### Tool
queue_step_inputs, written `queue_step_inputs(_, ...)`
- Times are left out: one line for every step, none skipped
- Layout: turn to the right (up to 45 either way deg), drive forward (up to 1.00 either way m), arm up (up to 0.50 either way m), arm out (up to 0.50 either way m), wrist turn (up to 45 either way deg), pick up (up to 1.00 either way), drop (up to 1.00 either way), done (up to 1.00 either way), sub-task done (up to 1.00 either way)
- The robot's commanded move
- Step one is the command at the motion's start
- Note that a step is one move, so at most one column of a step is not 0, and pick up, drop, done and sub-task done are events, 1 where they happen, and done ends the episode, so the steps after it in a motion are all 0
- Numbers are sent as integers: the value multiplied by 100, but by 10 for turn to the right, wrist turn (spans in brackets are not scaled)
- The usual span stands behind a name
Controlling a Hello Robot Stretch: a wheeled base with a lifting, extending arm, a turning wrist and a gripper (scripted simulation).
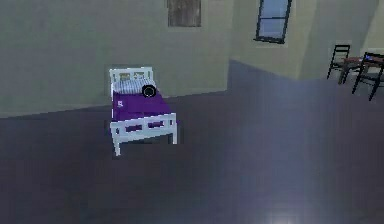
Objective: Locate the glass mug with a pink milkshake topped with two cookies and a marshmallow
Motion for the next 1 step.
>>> queue_step_inputs(450,0,0,0,0,0,0,0,0)
